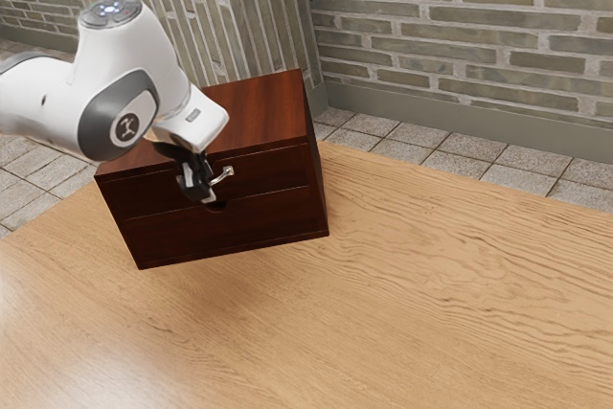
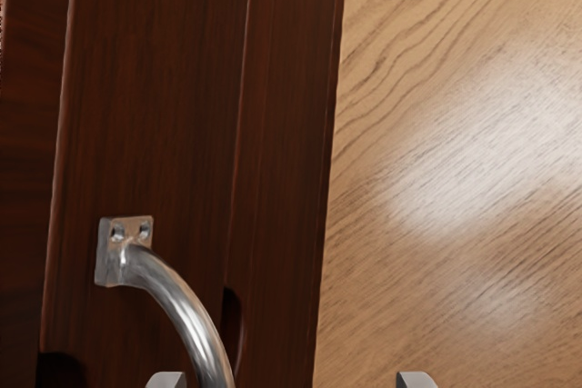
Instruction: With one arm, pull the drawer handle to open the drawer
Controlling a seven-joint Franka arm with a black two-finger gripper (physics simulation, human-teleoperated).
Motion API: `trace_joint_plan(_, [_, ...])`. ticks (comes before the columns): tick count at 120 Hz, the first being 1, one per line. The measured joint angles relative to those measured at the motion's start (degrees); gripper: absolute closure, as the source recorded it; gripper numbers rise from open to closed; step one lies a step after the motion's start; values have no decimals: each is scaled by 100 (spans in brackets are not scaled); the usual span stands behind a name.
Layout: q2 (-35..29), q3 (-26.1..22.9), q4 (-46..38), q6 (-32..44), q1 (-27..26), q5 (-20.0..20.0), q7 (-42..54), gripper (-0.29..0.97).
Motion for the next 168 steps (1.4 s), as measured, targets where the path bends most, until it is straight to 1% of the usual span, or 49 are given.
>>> trace_joint_plan(48, [154,81,23,138,13,-7,3,50])
trace_joint_plan(81, [100,100,-58,167,33,-5,40,62])
trace_joint_plan(142, [-698,113,-914,141,-116,-16,137,71])
trace_joint_plan(168, [-841,24,-1078,158,-72,-45,155,74])
